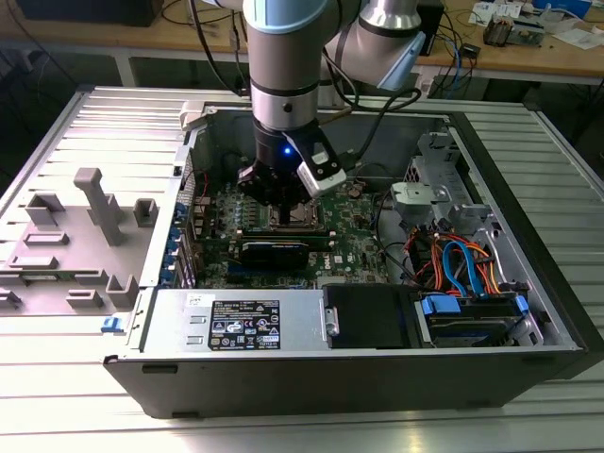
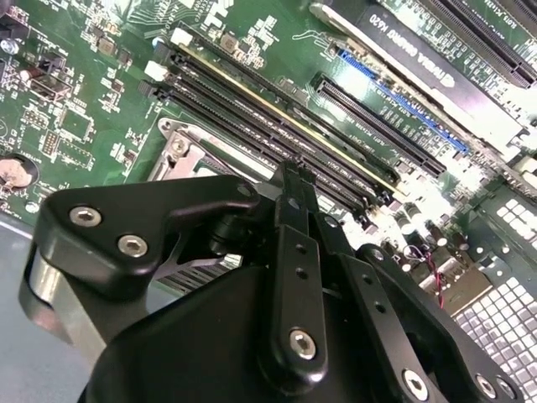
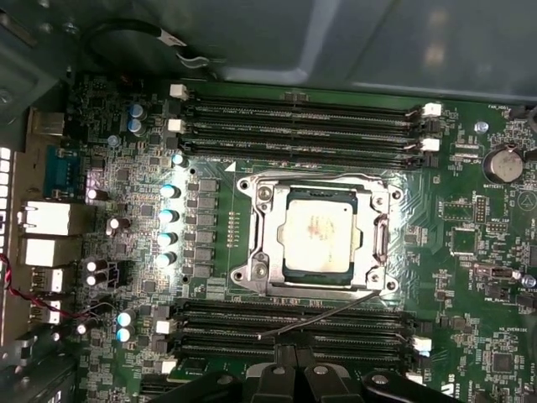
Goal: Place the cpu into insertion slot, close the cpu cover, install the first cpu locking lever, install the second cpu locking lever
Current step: 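Install the second cpu locking lever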
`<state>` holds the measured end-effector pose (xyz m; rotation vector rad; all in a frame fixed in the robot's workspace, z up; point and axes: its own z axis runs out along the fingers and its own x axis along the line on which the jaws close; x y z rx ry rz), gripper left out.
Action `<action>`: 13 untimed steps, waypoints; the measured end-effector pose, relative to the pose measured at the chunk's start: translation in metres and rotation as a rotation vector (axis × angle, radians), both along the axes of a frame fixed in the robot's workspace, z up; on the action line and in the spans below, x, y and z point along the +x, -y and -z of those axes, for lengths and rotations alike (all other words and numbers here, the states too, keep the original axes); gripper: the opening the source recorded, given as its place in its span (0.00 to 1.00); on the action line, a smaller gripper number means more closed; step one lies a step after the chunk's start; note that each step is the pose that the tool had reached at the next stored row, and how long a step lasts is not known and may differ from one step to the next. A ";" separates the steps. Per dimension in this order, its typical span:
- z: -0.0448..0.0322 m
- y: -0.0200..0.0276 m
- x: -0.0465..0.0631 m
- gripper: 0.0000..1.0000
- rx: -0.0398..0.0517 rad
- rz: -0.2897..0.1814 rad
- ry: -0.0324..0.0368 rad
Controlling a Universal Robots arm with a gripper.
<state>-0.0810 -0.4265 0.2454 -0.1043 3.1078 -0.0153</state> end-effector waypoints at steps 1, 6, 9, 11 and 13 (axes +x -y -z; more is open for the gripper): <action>0.0000 0.0000 0.000 0.11 0.0010 0.000 0.0000; -0.0030 0.0000 0.000 0.11 0.0111 0.000 -0.0001; 0.0002 0.0000 -0.001 0.11 0.0302 0.000 0.0000; 0.0026 0.0000 -0.007 0.11 0.0301 0.000 0.0000; 0.0043 0.0000 -0.011 0.11 0.0310 0.000 0.0000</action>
